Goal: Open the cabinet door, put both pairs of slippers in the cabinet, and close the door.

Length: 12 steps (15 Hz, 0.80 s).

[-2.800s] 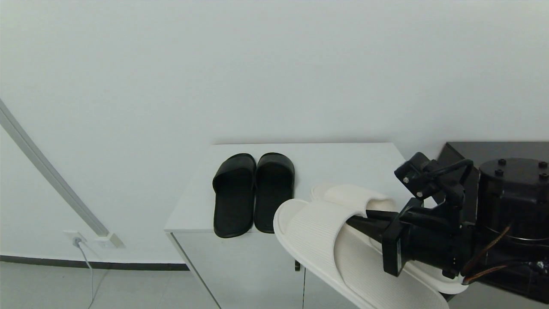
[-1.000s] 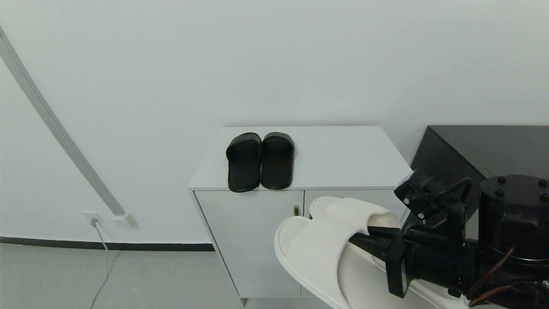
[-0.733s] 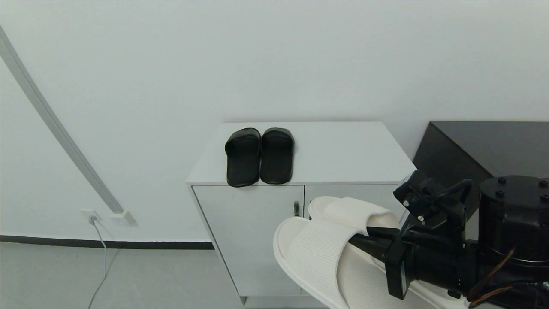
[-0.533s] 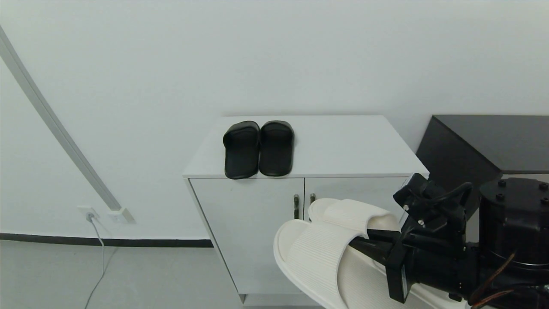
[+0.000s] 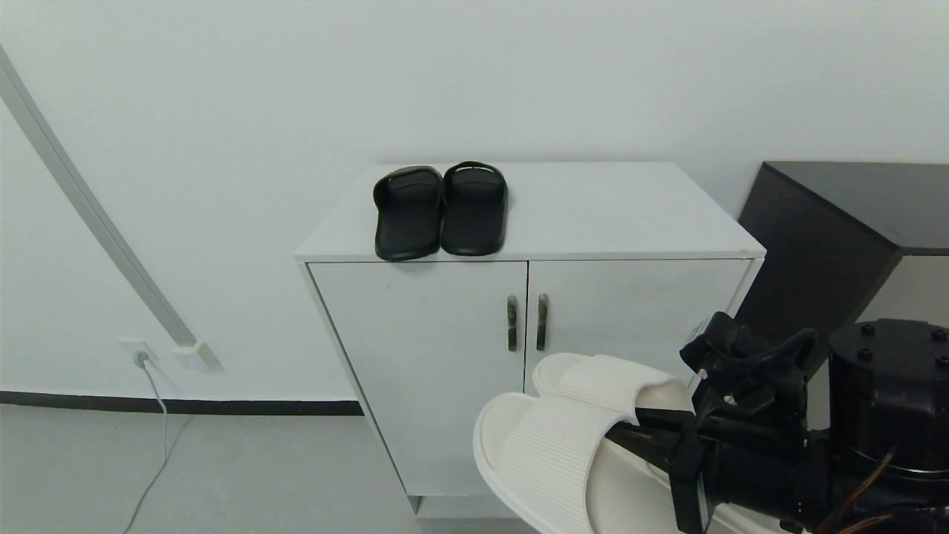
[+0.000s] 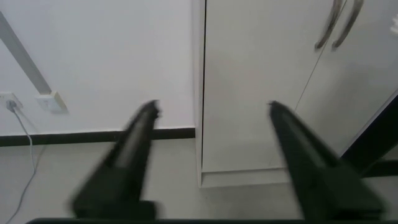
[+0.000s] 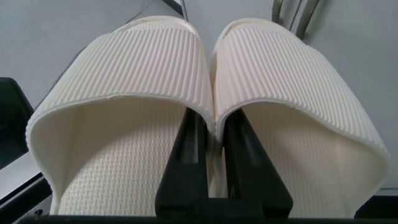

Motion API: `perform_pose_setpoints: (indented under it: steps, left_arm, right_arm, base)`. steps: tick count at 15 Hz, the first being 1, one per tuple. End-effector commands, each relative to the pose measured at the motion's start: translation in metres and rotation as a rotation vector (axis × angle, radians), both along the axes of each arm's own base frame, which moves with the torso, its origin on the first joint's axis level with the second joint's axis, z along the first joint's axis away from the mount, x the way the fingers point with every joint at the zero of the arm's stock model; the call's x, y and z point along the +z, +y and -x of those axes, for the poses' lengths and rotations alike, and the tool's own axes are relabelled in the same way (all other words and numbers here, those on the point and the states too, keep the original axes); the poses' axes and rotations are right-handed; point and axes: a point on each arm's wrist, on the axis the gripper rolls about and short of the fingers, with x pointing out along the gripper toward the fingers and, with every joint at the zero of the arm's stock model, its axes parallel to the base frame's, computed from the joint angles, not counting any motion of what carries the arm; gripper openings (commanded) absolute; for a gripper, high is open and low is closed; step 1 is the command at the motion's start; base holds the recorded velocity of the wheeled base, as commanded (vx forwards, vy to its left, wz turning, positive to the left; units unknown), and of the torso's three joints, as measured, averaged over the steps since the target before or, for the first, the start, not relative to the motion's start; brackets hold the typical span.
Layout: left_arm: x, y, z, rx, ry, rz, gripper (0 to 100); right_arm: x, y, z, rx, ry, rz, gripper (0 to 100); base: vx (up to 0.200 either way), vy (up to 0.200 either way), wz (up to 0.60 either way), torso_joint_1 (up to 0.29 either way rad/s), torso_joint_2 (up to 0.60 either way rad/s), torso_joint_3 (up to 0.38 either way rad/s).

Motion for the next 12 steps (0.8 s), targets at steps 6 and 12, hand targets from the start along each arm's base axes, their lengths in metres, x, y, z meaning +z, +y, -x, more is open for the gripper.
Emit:
perform_pose_setpoints:
  steps: [6, 12]
  left_arm:
    - [-0.0001, 0.0, -0.0001, 0.0, 0.003, -0.001, 100]
    - [0.0003, 0.0, 0.0, 0.0, 0.001, 0.0, 100]
  right_arm:
    - [-0.0033, 0.0013, 0.0016, 0.009, 0.008, 0.01, 0]
    - [-0.0045, 0.0015, 0.0028, 0.013, -0.001, 0.001, 0]
  base:
    - [0.0, 0.0, 0.0, -0.18, 0.5, 0.324]
    - [0.0, 0.0, 0.0, -0.139, 0.47, 0.333]
